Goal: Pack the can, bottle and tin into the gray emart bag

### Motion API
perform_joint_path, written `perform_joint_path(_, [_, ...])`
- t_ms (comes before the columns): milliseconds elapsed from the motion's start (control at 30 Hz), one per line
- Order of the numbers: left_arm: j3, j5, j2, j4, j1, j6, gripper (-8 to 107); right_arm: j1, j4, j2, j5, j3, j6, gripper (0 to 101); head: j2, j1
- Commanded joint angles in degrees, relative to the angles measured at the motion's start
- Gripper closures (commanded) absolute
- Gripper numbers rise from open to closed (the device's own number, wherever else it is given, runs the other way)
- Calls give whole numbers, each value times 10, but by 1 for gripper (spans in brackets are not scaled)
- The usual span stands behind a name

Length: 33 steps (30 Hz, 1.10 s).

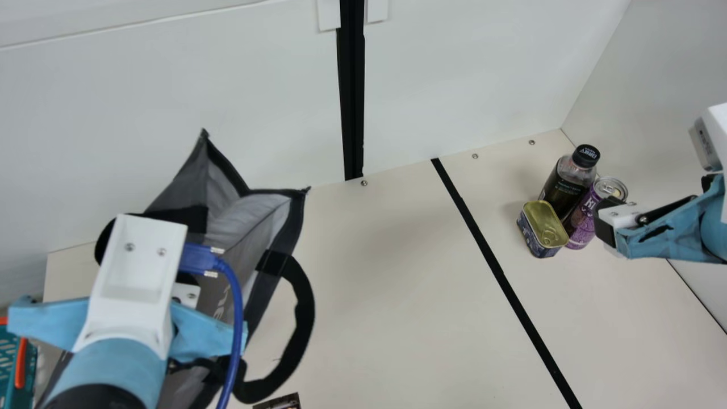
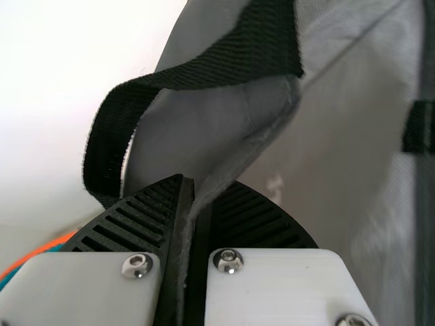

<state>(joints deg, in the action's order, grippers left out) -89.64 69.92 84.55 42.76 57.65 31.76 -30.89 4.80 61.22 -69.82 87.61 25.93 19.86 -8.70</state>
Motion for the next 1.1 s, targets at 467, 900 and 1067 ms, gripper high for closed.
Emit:
perform_joint_path(467, [20, -47, 13, -82, 9, -1, 89, 0, 0, 0, 0, 0, 0, 10, 1, -13])
perform_joint_path(900, [43, -115, 17, -190, -33, -24, 89, 0, 0, 0, 0, 0, 0, 10, 1, -13])
perform_joint_path(1067, [53, -137, 16, -237, -51, -37, 89, 0, 0, 0, 0, 0, 0, 10, 1, -13])
